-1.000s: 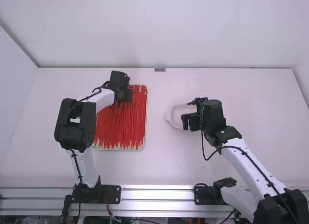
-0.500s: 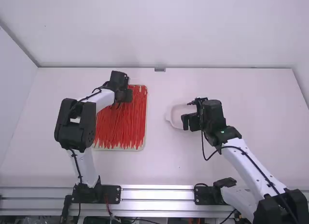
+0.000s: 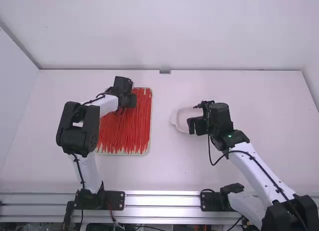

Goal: Fasten the cable tie

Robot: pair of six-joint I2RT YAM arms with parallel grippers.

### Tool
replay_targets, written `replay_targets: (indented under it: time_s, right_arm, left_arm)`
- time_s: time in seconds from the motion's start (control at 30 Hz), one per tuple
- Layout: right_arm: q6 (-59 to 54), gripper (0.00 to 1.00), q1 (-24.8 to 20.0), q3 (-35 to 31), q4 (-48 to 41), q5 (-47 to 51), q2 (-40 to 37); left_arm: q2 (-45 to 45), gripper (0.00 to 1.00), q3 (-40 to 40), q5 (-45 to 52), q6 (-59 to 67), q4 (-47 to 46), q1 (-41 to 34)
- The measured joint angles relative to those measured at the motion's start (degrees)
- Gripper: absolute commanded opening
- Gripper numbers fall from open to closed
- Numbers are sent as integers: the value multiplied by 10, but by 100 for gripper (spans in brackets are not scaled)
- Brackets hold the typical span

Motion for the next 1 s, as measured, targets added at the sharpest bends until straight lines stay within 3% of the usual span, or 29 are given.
replay_targets:
  time_s: [1.0]
  right_arm:
    - [0, 99, 0, 0, -1, 0, 0]
  left_arm:
    - [17, 27, 0, 0, -16, 15, 0]
